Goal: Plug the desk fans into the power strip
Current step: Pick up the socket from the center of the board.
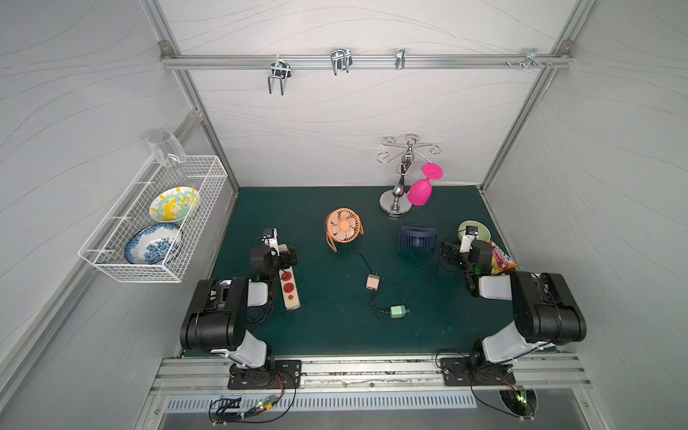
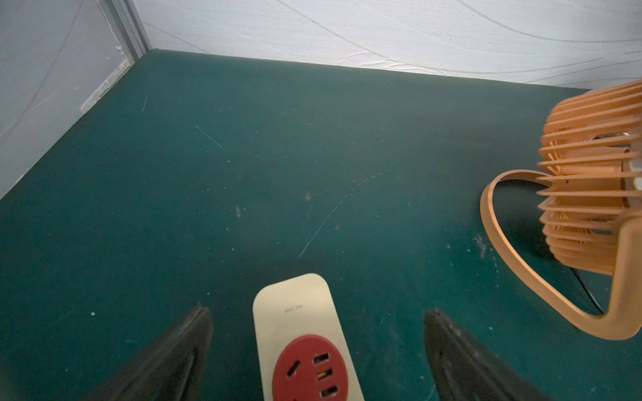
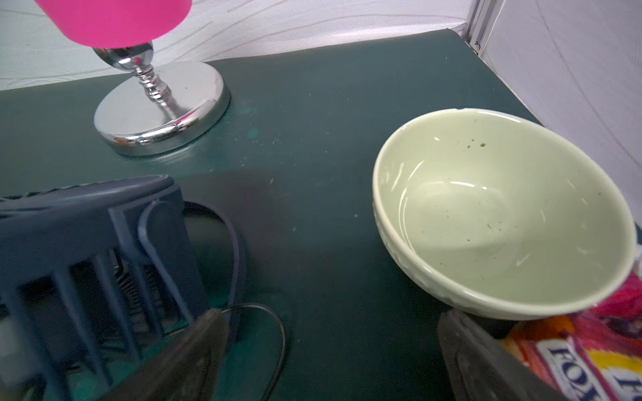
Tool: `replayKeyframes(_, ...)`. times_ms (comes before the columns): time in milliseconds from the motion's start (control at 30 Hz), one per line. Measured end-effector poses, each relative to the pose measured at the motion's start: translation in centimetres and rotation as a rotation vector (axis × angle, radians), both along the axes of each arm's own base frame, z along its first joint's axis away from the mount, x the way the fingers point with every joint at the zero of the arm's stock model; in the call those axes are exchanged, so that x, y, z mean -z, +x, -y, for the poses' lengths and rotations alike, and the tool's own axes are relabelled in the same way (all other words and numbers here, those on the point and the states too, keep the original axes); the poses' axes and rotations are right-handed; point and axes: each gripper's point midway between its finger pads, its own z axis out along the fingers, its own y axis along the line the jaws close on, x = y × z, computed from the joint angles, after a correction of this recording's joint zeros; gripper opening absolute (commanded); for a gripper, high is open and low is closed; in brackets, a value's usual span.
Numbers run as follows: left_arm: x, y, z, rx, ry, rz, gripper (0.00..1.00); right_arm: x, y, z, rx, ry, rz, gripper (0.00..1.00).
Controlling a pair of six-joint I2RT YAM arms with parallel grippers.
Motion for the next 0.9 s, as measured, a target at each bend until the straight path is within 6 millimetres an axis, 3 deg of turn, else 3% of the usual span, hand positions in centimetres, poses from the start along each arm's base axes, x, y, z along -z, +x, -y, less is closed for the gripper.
replayKeyframes(733,0.0,0.0,0.1,0.003,0.002,-0.008,1.00,-0.1,-0.1,0.0,0.013,-0.015,-0.029,0.99)
replayKeyframes(800,-0.3,0.1,0.1,0.007,0.004,-0.035,1.00,-1.0,0.2,-0.1,0.024,-0.025,-0.046,0.99)
replayKeyframes(900,-3.0,0.9,0.5,0.030,0.009,-0.046,1.00,-4.8,0.8,-0.1,0.043,-0.033,0.004,0.99)
